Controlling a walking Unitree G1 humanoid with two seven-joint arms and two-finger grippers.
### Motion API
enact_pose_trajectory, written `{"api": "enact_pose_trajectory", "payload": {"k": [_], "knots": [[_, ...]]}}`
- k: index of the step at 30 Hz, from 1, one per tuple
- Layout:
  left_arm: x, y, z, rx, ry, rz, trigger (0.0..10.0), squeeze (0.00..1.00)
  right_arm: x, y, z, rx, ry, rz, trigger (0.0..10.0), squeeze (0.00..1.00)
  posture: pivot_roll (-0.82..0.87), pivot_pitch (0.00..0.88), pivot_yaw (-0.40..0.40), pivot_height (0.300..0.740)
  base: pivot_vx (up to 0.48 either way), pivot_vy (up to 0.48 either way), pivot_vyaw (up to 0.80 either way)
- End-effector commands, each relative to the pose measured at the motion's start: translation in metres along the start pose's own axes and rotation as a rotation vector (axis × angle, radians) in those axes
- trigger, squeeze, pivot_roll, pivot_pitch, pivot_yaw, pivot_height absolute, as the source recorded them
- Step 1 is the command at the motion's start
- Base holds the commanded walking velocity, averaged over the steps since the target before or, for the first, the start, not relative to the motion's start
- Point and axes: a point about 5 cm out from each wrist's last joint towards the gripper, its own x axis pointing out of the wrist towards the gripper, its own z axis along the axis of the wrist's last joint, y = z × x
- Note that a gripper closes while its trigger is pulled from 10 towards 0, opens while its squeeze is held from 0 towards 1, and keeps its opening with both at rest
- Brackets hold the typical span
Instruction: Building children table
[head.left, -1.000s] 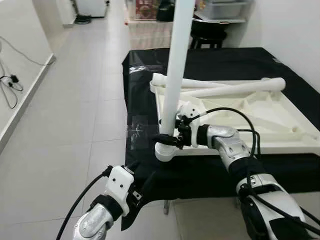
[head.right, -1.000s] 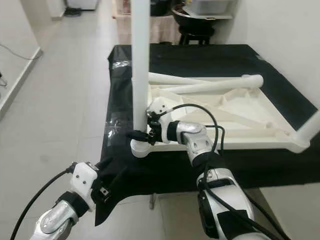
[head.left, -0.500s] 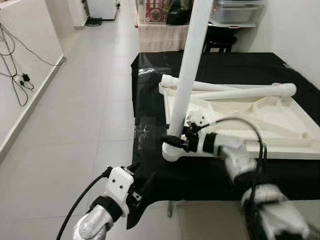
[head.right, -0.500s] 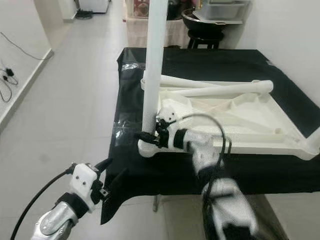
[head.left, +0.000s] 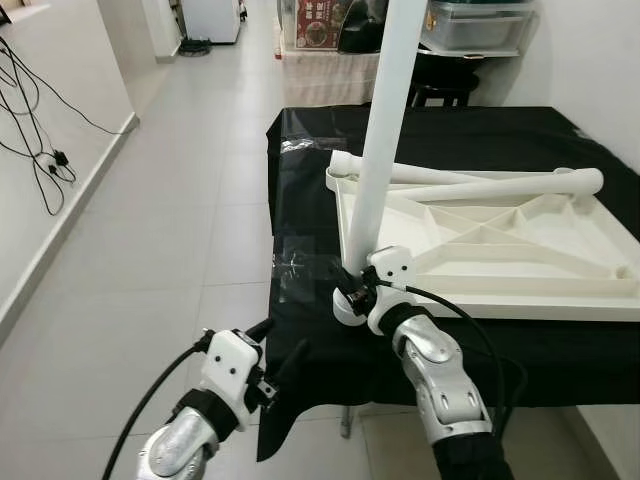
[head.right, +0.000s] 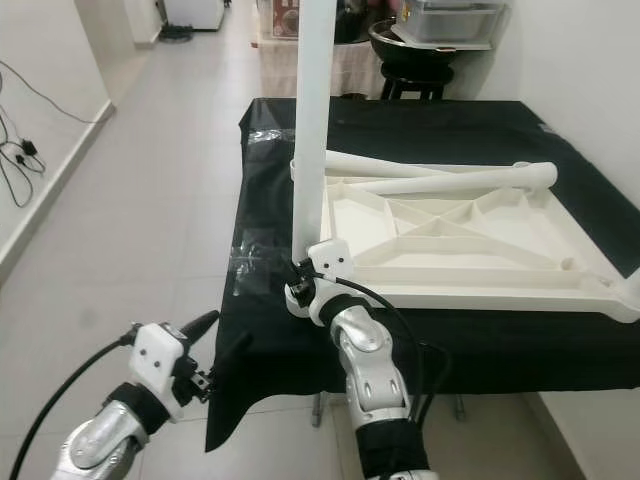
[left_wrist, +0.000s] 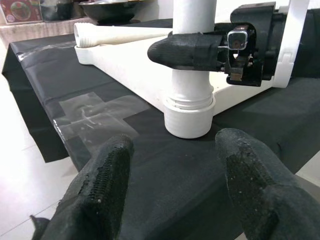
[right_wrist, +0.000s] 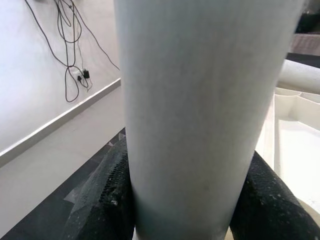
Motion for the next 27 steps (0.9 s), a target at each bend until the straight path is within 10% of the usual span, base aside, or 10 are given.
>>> {"api": "enact_pose_trajectory", "payload": {"k": [1, 3, 4, 12, 13, 22, 23, 26, 27], "knots": [[-0.001, 0.000, -0.005, -0.005, 0.024, 0.005, 10.0, 0.00, -0.007, -0.012, -0.020, -0.023, 0.125, -0.053, 10.0, 0.00, -0.02, 0.130, -0.049, 0.740, 0.000, 0.000, 0.00], [-0.001, 0.000, -0.005, -0.006, 0.023, 0.010, 10.0, 0.00, -0.005, -0.013, -0.015, -0.026, 0.116, -0.033, 10.0, 0.00, -0.02, 0.130, -0.049, 0.740, 0.000, 0.000, 0.00], [0.000, -0.001, -0.005, -0.007, 0.022, 0.011, 10.0, 0.00, 0.001, -0.015, -0.005, -0.043, 0.079, 0.035, 10.0, 1.00, -0.03, 0.128, -0.053, 0.740, 0.000, 0.000, 0.00], [0.003, -0.002, -0.006, -0.013, 0.022, 0.003, 10.0, 0.00, 0.018, -0.026, 0.039, -0.054, -0.062, 0.350, 10.0, 0.96, -0.03, 0.117, -0.053, 0.740, 0.000, 0.000, 0.00], [0.004, -0.002, -0.007, -0.014, 0.024, -0.001, 10.0, 0.00, 0.021, -0.022, 0.045, -0.172, -0.035, 0.639, 10.0, 0.00, -0.01, 0.109, -0.054, 0.740, 0.000, 0.000, 0.00], [0.003, -0.002, -0.008, -0.012, 0.029, 0.001, 10.0, 0.00, 0.031, -0.023, 0.044, -0.140, 0.023, 0.775, 10.0, 0.00, 0.00, 0.102, -0.055, 0.740, 0.000, 0.000, 0.00], [0.003, -0.002, -0.008, -0.011, 0.030, 0.002, 10.0, 0.00, 0.034, -0.023, 0.044, -0.124, 0.031, 0.777, 2.1, 0.00, 0.00, 0.100, -0.057, 0.740, 0.000, 0.000, 0.00], [0.002, -0.003, -0.009, -0.010, 0.031, 0.002, 10.0, 0.00, 0.035, -0.024, 0.043, -0.111, 0.043, 0.778, 2.1, 0.00, 0.01, 0.100, -0.057, 0.740, 0.000, 0.000, 0.00], [0.002, -0.003, -0.009, -0.010, 0.031, 0.003, 10.0, 0.00, 0.035, -0.026, 0.042, -0.090, 0.050, 0.793, 0.0, 0.00, 0.01, 0.100, -0.057, 0.740, 0.000, 0.000, 0.00]]}}
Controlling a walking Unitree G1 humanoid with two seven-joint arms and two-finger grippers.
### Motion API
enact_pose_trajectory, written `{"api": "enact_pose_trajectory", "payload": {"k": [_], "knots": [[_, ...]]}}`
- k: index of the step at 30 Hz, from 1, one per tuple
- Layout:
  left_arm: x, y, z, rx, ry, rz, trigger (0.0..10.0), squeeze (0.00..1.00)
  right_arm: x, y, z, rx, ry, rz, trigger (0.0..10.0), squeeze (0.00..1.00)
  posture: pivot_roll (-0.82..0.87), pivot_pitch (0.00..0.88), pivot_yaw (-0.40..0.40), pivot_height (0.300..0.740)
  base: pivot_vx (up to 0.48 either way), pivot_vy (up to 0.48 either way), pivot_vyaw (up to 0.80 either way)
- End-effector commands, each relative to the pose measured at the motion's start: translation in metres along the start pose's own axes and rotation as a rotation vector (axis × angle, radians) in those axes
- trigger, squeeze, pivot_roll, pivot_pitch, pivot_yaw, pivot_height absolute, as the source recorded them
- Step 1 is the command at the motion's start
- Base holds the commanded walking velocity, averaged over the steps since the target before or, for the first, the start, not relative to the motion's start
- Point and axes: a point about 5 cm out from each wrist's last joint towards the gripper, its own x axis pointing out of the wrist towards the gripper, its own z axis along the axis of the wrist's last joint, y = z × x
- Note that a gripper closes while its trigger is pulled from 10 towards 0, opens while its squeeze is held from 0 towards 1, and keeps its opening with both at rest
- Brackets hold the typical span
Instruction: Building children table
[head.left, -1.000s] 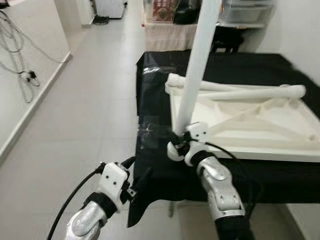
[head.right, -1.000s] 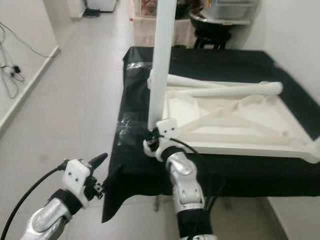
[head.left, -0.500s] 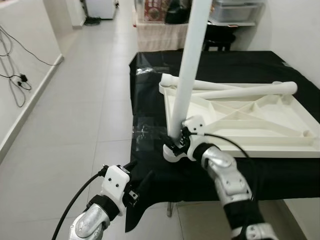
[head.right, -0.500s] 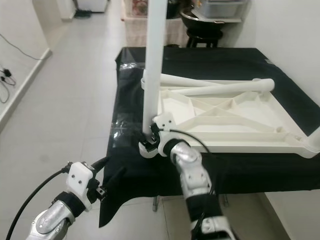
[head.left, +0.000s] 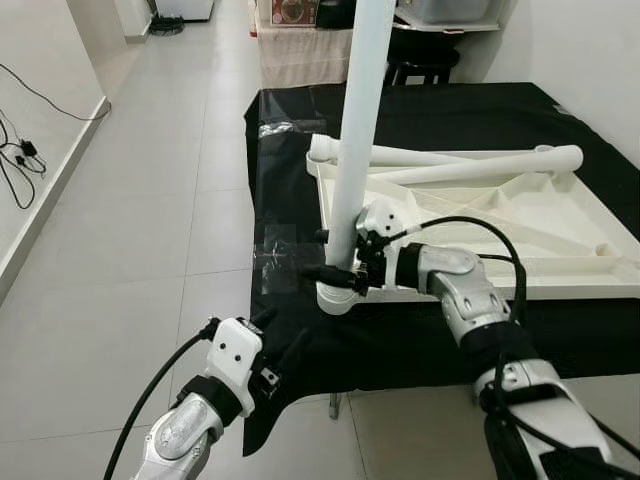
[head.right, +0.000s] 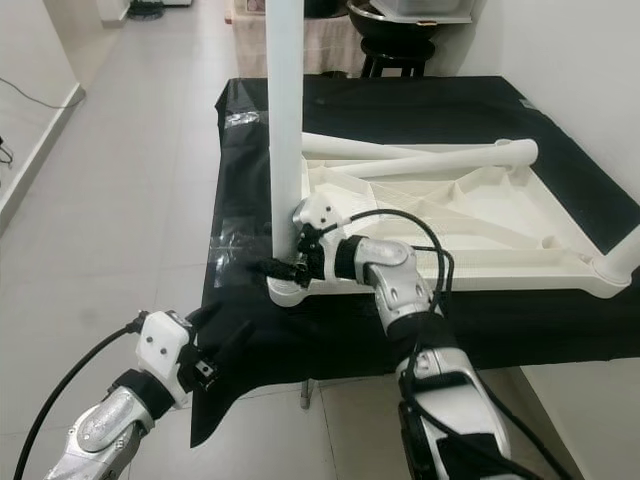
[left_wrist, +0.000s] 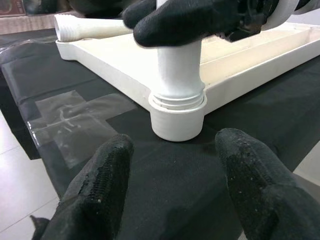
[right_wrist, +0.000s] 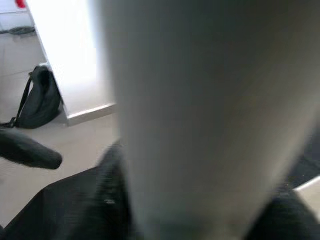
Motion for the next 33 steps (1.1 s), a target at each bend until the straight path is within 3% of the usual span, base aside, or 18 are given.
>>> {"api": "enact_pose_trajectory", "payload": {"k": [1, 9, 14, 16, 17, 19, 20, 22, 23, 25, 32, 33], "knots": [[-0.002, -0.002, -0.007, -0.010, 0.024, -0.001, 10.0, 0.00, 0.005, 0.003, 0.002, 0.013, -0.013, 0.050, 0.0, 0.00, 0.01, 0.100, -0.057, 0.740, 0.000, 0.000, 0.00], [-0.003, -0.004, -0.007, -0.014, 0.024, -0.005, 10.0, 0.00, -0.014, -0.005, -0.005, 0.052, -0.038, 0.049, 0.0, 0.00, -0.01, 0.101, -0.047, 0.740, 0.000, 0.000, 0.00], [-0.003, -0.004, -0.006, -0.018, 0.022, -0.008, 10.0, 0.00, -0.024, -0.002, -0.022, 0.082, -0.047, -0.119, 0.0, 0.00, -0.02, 0.111, -0.052, 0.740, 0.000, 0.000, 0.00], [-0.006, -0.002, -0.004, -0.017, 0.020, -0.005, 10.0, 0.00, -0.011, 0.021, -0.039, 0.163, -0.106, -0.430, 0.0, 0.00, -0.03, 0.128, -0.053, 0.740, 0.000, 0.000, 0.00], [-0.007, -0.001, -0.004, -0.016, 0.020, -0.003, 10.0, 0.00, -0.008, 0.037, -0.043, 0.273, -0.204, -0.660, 0.0, 0.00, -0.03, 0.131, -0.048, 0.740, 0.000, 0.000, 0.00], [-0.007, -0.001, -0.004, -0.016, 0.020, -0.003, 10.0, 0.00, -0.008, 0.037, -0.043, 0.273, -0.204, -0.660, 0.0, 0.00, -0.03, 0.131, -0.048, 0.740, 0.000, 0.000, 0.00], [-0.008, -0.001, -0.004, -0.015, 0.020, -0.001, 10.0, 0.00, -0.012, 0.047, -0.046, 0.363, -0.260, -0.824, 0.0, 0.00, -0.03, 0.131, -0.048, 0.740, 0.000, 0.000, 0.00], [-0.008, -0.001, -0.004, -0.015, 0.020, -0.001, 10.0, 0.00, -0.012, 0.047, -0.046, 0.363, -0.260, -0.824, 0.0, 0.00, -0.03, 0.131, -0.048, 0.740, 0.000, 0.000, 0.00], [-0.008, 0.001, -0.004, -0.013, 0.022, -0.001, 10.0, 0.00, -0.006, 0.059, -0.040, 0.266, -0.232, -0.777, 0.0, 0.00, -0.06, 0.134, -0.025, 0.740, 0.000, 0.000, 0.00], [-0.007, 0.002, -0.004, -0.020, 0.022, -0.002, 10.0, 0.00, 0.000, 0.065, -0.053, 0.219, -0.099, -0.694, 0.0, 0.00, -0.05, 0.127, -0.034, 0.740, 0.000, 0.000, 0.00], [-0.005, 0.005, -0.004, -0.017, 0.021, 0.018, 10.0, 0.00, 0.007, 0.068, -0.051, 0.177, -0.088, -0.622, 0.0, 0.00, -0.02, 0.127, -0.041, 0.740, 0.000, 0.000, 0.00], [-0.005, 0.006, -0.004, -0.014, 0.020, 0.026, 10.0, 0.00, 0.008, 0.066, -0.050, 0.196, -0.087, -0.616, 9.0, 0.00, -0.02, 0.122, -0.041, 0.740, 0.000, 0.000, 0.00]]}}
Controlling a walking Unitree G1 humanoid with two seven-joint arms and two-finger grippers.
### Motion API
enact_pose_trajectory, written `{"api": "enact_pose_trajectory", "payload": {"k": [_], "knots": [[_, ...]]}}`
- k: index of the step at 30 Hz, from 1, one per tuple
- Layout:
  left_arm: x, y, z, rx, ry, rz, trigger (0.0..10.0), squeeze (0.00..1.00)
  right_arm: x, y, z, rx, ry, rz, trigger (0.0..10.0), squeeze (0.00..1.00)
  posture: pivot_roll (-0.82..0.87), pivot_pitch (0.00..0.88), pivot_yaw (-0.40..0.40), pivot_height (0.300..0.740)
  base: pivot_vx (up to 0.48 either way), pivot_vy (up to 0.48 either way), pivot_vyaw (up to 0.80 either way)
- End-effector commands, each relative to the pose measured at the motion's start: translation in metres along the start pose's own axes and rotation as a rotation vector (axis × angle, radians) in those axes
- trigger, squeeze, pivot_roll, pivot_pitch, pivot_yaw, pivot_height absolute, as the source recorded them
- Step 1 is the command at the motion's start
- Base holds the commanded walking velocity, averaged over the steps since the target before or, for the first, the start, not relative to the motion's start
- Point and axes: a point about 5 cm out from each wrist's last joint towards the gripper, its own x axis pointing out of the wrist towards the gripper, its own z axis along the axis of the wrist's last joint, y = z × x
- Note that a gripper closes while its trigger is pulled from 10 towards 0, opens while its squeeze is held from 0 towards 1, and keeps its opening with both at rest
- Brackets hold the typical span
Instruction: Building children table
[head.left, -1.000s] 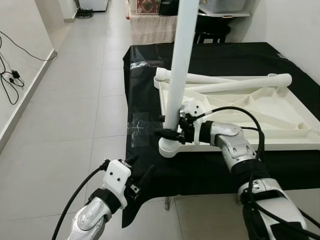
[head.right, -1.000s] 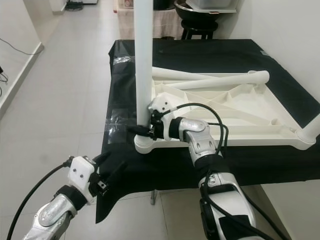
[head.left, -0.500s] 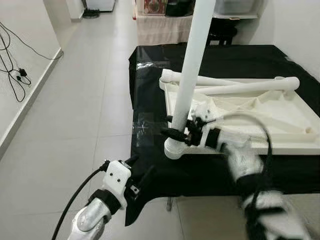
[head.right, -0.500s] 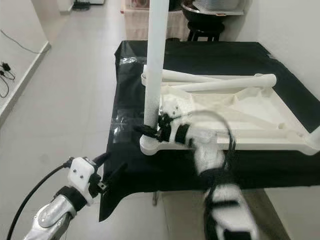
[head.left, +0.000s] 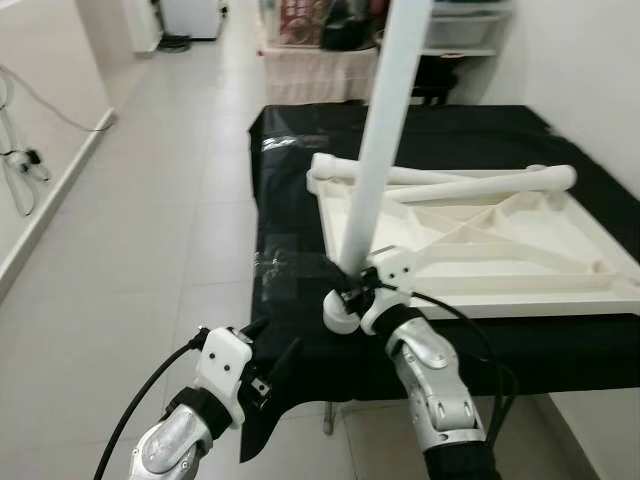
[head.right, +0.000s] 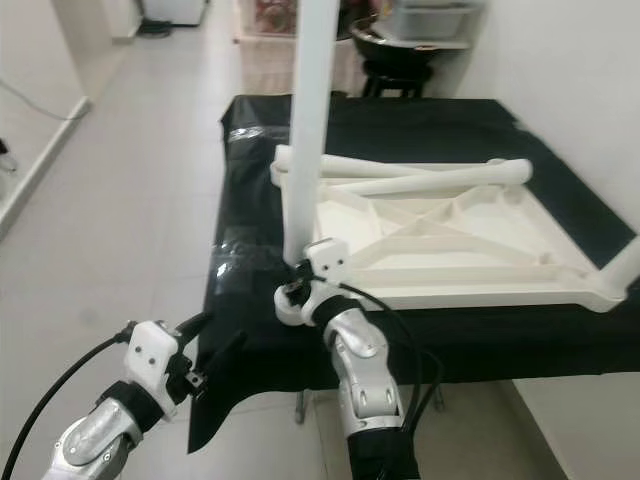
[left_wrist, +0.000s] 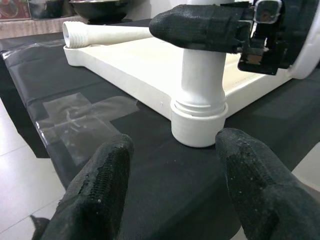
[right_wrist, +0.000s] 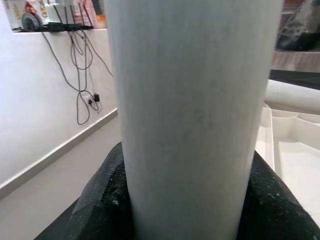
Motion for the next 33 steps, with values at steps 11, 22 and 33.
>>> {"api": "enact_pose_trajectory", "payload": {"k": [11, 22, 33], "knots": [[0.001, 0.001, -0.005, -0.007, 0.025, 0.011, 10.0, 0.00, 0.011, 0.002, 0.018, 0.037, 0.019, 0.316, 10.0, 1.00, -0.02, 0.115, -0.044, 0.740, 0.000, 0.000, 0.00], [0.001, -0.001, -0.006, -0.006, 0.030, 0.008, 10.0, 0.00, 0.038, -0.023, 0.043, -0.094, 0.134, 0.828, 10.0, 0.00, 0.01, 0.113, -0.047, 0.740, 0.000, 0.000, 0.00], [0.000, -0.004, -0.006, -0.008, 0.031, 0.005, 10.0, 0.00, 0.037, -0.035, 0.038, -0.029, 0.190, 0.868, 0.0, 0.00, 0.00, 0.121, -0.047, 0.740, 0.000, 0.000, 0.00]]}}
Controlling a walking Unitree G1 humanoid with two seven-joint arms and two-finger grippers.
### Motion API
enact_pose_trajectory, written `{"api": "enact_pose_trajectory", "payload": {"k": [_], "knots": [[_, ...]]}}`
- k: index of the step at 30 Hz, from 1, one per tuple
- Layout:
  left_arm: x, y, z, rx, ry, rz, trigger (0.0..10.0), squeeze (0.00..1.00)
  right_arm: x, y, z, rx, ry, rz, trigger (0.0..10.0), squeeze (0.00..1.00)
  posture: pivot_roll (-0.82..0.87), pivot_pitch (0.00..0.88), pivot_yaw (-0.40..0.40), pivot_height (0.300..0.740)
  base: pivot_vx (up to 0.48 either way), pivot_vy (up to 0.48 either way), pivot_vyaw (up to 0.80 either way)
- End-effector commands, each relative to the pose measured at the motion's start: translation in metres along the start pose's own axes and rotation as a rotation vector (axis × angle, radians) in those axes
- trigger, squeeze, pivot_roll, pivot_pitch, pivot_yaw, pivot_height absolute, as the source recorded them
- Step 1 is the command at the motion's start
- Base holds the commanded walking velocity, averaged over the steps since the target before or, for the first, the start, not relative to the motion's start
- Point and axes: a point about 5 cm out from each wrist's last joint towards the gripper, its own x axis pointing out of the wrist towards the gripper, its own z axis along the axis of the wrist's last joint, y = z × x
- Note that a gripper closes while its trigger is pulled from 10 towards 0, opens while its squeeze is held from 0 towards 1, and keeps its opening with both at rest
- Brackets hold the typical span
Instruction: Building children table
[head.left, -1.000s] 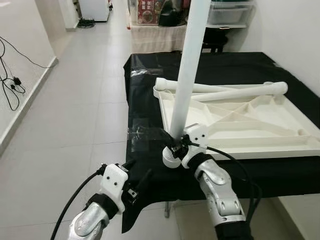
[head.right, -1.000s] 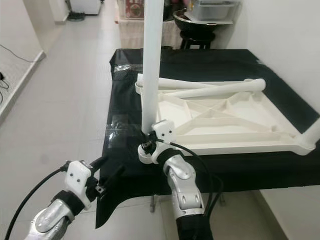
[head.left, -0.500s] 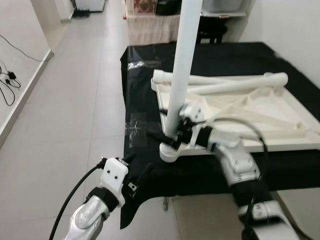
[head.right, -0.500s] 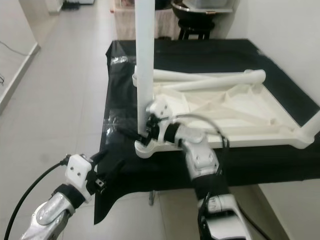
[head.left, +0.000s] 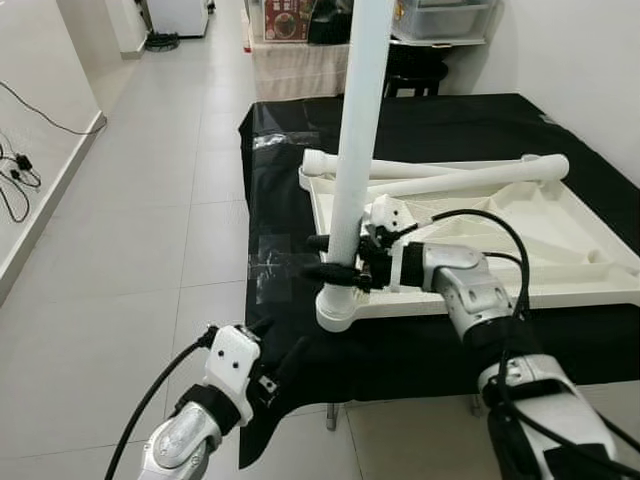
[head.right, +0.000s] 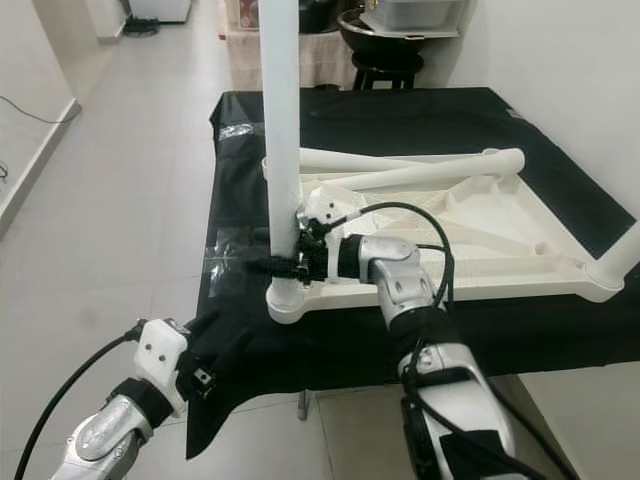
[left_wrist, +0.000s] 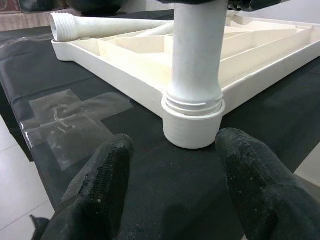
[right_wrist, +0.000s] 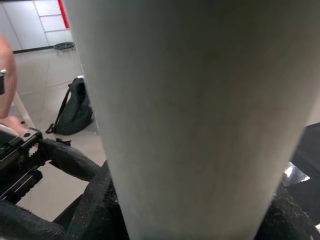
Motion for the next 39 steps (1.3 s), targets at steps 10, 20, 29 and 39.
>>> {"api": "enact_pose_trajectory", "payload": {"k": [10, 20, 29, 39], "knots": [[-0.005, -0.001, -0.002, -0.018, 0.016, 0.001, 10.0, 0.00, -0.006, 0.024, -0.039, 0.093, -0.060, -0.290, 0.0, 0.00, -0.02, 0.143, -0.056, 0.740, 0.000, 0.000, 0.00], [-0.005, 0.003, -0.002, -0.016, 0.016, 0.000, 10.0, 0.00, -0.003, 0.064, -0.079, 0.157, 0.060, -0.924, 0.0, 0.00, -0.07, 0.140, -0.030, 0.740, 0.000, 0.000, 0.00], [-0.001, 0.003, -0.003, -0.019, 0.016, -0.010, 10.0, 0.00, 0.002, 0.060, -0.079, 0.149, 0.060, -0.874, 0.0, 0.00, -0.05, 0.128, -0.041, 0.740, 0.000, 0.000, 0.00], [0.001, 0.001, -0.003, -0.021, 0.014, -0.008, 10.0, 0.00, 0.013, 0.053, -0.041, 0.193, -0.073, -0.514, 10.0, 1.00, -0.04, 0.122, -0.046, 0.740, 0.000, 0.000, 0.00]]}}
